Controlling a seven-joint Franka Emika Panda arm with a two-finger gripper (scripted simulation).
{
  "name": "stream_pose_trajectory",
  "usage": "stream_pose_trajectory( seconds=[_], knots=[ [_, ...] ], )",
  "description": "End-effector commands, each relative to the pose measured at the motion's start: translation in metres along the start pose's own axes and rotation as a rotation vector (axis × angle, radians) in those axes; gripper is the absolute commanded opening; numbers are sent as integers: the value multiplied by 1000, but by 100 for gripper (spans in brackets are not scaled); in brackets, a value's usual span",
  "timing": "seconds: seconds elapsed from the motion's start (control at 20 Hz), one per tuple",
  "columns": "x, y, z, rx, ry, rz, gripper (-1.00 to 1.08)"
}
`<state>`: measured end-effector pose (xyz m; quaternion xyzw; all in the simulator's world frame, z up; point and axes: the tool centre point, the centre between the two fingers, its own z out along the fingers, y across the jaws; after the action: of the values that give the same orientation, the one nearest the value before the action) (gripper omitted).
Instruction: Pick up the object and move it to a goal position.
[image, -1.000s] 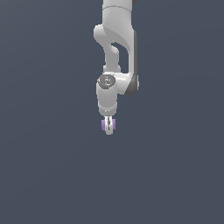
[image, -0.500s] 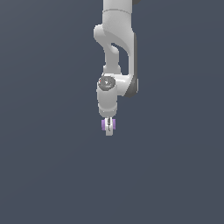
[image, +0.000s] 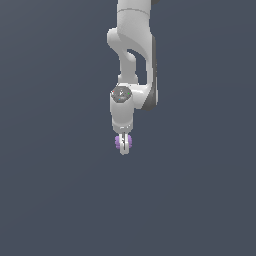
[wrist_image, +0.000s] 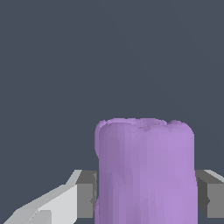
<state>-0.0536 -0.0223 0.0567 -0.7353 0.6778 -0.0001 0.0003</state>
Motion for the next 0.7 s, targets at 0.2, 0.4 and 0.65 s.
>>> stream_pose_trajectory(
  seconds=[0.2,0.4,0.65],
  knots=[
    [13,-3,-26,1,0,1,-100],
    [27,-5,-54,0,0,2,-100],
    [50,-10,-100,0,1,2,-100]
  ],
)
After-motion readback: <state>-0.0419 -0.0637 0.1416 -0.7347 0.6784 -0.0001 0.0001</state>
